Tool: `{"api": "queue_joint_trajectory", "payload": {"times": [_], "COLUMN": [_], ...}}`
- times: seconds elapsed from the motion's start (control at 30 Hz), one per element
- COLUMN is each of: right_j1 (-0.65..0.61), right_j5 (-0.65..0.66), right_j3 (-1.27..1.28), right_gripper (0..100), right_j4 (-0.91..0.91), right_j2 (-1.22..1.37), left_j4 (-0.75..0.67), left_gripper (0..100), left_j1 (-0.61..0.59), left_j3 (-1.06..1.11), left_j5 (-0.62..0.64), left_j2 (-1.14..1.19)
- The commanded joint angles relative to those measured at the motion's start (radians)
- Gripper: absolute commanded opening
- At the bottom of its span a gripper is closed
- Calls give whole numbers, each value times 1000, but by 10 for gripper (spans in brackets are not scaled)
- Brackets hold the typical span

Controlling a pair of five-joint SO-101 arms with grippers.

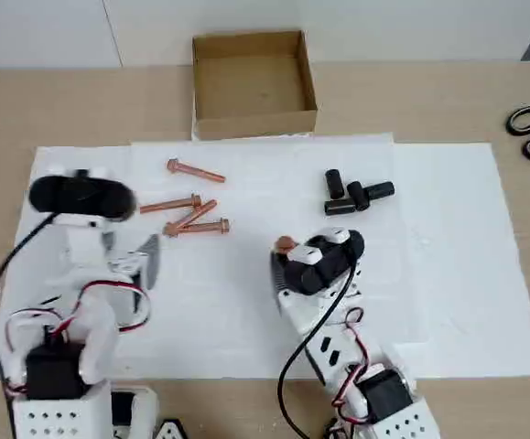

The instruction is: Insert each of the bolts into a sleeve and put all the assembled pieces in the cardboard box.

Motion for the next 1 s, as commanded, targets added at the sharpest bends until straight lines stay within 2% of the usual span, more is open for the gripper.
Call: {"api": "queue_joint_trajectory", "payload": {"times": [0.0,0.17,0.4,0.5,0.77,0.97], "right_j1": [108,180,234,255,262,262], "right_j5": [55,95,95,95,95,92], "right_j3": [-94,-368,-887,-1092,-1442,-1649], "right_gripper": [4,4,4,4,4,4], "right_j4": [1,101,73,-41,-565,-763], "right_j2": [-16,68,638,905,1527,1885], "left_j4": [41,60,63,63,64,64], "left_gripper": [192,191,189,189,189,189], "left_j1": [-35,-34,-34,-34,-38,-37], "left_j3": [-42,-15,-19,-19,-16,-15], "left_j5": [-15,-14,-14,-14,-14,-14], "left_j2": [-11,-9,-9,-11,-11,-11]}}
